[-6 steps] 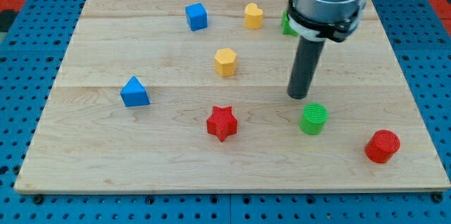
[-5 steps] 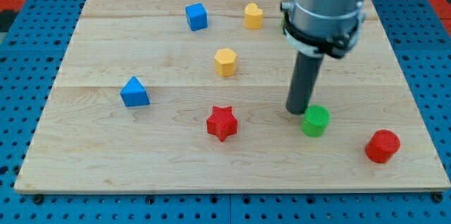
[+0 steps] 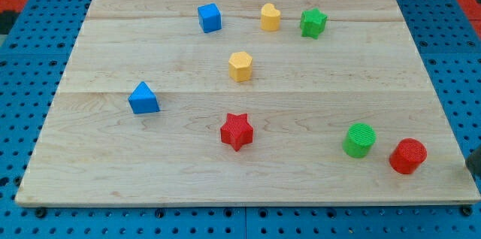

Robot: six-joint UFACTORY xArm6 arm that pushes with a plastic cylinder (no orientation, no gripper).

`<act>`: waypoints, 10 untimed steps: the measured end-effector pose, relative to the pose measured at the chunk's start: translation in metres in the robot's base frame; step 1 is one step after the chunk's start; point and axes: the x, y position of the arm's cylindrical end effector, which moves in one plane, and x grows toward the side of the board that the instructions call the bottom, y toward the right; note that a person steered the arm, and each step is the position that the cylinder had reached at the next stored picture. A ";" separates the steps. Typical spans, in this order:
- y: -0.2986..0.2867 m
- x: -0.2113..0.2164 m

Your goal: Place the red circle right to the green circle

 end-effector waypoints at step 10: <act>-0.337 -0.019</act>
